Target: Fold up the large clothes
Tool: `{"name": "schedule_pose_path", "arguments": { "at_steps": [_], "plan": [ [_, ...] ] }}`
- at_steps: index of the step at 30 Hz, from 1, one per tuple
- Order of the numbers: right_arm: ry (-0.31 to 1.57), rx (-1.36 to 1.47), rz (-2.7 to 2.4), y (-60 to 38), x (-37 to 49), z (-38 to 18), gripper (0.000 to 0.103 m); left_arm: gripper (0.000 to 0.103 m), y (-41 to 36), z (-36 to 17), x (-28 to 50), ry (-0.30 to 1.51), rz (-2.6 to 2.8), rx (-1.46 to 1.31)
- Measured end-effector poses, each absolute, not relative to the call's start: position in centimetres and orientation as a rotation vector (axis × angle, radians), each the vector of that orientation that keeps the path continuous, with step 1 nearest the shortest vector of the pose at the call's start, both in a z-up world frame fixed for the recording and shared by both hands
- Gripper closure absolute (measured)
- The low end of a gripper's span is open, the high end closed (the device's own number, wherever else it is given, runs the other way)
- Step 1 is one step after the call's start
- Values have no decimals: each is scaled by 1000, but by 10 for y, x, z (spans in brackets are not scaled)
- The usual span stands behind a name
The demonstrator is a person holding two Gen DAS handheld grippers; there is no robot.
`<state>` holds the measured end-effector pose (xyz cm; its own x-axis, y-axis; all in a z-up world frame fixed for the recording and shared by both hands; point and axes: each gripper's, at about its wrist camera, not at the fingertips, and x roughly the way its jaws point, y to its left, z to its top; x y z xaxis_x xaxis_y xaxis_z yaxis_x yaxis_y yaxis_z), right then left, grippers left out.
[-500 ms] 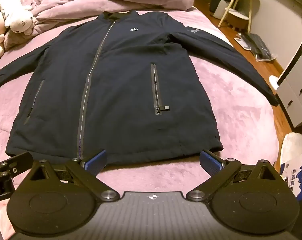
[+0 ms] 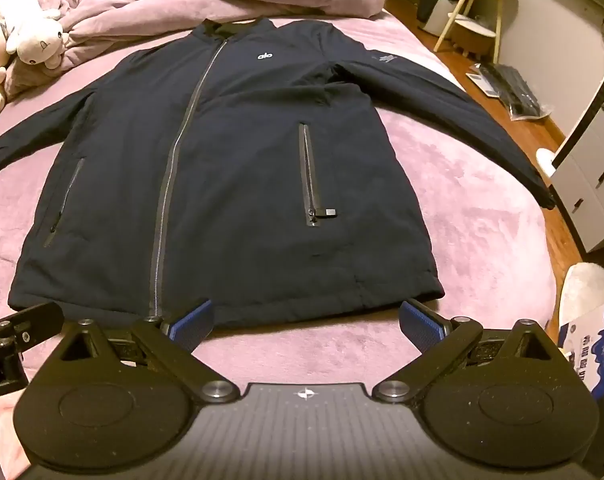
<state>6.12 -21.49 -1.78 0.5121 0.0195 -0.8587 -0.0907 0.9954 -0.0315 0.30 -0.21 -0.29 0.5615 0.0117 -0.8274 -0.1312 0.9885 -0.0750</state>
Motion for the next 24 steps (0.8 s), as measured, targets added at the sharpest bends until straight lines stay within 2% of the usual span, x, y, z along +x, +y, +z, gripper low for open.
{"name": "schedule_pose_path", "arguments": {
  "at_steps": [24],
  "plan": [
    [1039,-69,69,-219,60,-15,4,0,0,-4,3,974,90,-142]
  ]
}}
